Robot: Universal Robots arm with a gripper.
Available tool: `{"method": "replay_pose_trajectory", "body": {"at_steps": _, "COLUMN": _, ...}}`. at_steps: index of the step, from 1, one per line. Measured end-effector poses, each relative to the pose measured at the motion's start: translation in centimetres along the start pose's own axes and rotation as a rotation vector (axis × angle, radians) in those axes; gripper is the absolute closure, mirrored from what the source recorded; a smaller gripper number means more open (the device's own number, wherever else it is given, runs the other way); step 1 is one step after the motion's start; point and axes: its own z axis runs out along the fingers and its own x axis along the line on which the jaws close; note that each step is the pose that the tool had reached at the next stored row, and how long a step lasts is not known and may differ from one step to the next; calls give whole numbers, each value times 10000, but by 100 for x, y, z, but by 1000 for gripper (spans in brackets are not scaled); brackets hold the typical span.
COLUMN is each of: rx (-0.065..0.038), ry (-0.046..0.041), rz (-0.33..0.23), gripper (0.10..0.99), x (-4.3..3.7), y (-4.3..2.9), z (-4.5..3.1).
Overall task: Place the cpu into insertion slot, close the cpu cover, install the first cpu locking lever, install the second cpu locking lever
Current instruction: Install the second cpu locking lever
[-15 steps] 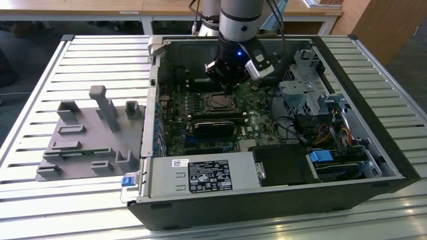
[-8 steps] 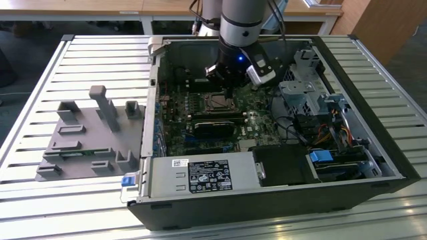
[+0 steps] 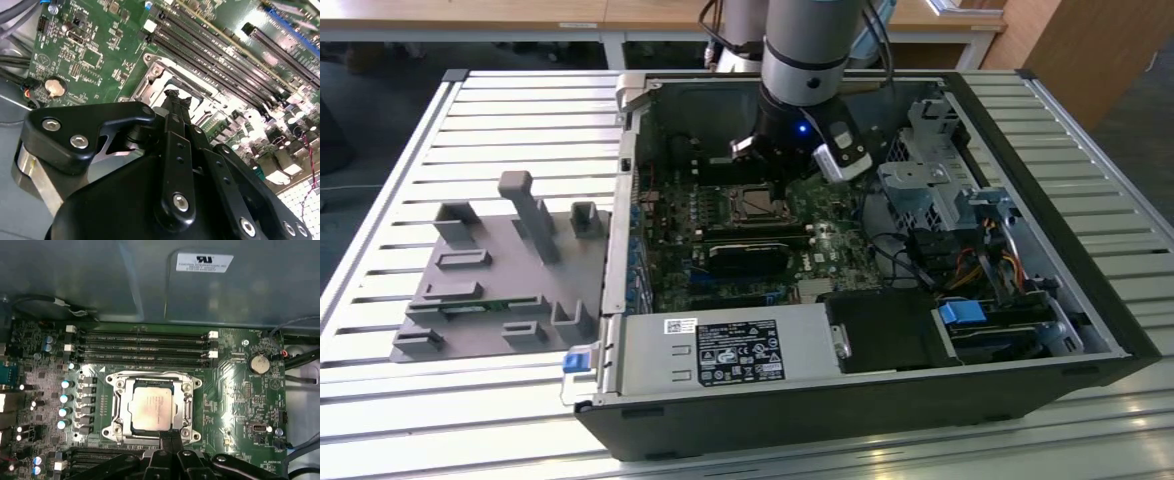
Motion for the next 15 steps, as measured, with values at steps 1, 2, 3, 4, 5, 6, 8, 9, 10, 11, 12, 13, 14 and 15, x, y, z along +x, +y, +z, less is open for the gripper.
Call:
{"method": "replay_pose_trajectory", "body": {"at_steps": 1, "rx": -1, "ry": -1, "rz": 0, "gripper": 969, "x": 0, "y": -6, "z": 6}}
{"method": "replay_pose_trajectory", "body": {"at_steps": 2, "rx": -2, "ry": -1, "rz": 1, "gripper": 969, "x": 0, "y": -10, "z": 15}}
{"method": "replay_pose_trajectory", "body": {"at_steps": 3, "rx": 1, "ry": 1, "rz": 0, "gripper": 969, "x": 0, "y": -19, "z": 22}}
{"method": "replay_pose_trajectory", "body": {"at_steps": 4, "rx": 1, "ry": 4, "rz": 0, "gripper": 969, "x": 1, "y": -32, "z": 29}}
{"method": "replay_pose_trajectory", "body": {"at_steps": 5, "rx": 0, "ry": 5, "rz": 0, "gripper": 969, "x": 1, "y": -46, "z": 35}}
{"method": "replay_pose_trajectory", "body": {"at_steps": 6, "rx": -1, "ry": 5, "rz": 0, "gripper": 969, "x": 2, "y": -62, "z": 40}}
{"method": "replay_pose_trajectory", "body": {"at_steps": 8, "rx": 0, "ry": 6, "rz": 0, "gripper": 969, "x": 2, "y": -100, "z": 46}}
{"method": "replay_pose_trajectory", "body": {"at_steps": 9, "rx": -1, "ry": 5, "rz": 1, "gripper": 969, "x": 3, "y": -119, "z": 48}}
{"method": "replay_pose_trajectory", "body": {"at_steps": 10, "rx": -1, "ry": 6, "rz": 1, "gripper": 969, "x": 3, "y": -138, "z": 49}}
{"method": "replay_pose_trajectory", "body": {"at_steps": 11, "rx": -1, "ry": 6, "rz": 0, "gripper": 969, "x": 5, "y": -152, "z": 50}}
{"method": "replay_pose_trajectory", "body": {"at_steps": 12, "rx": -1, "ry": 5, "rz": 2, "gripper": 969, "x": 11, "y": -162, "z": 51}}
{"method": "replay_pose_trajectory", "body": {"at_steps": 13, "rx": 0, "ry": 5, "rz": 2, "gripper": 969, "x": 25, "y": -166, "z": 53}}
{"method": "replay_pose_trajectory", "body": {"at_steps": 14, "rx": -2, "ry": 4, "rz": 1, "gripper": 969, "x": 47, "y": -167, "z": 55}}
{"method": "replay_pose_trajectory", "body": {"at_steps": 15, "rx": -2, "ry": 4, "rz": 1, "gripper": 969, "x": 73, "y": -167, "z": 57}}
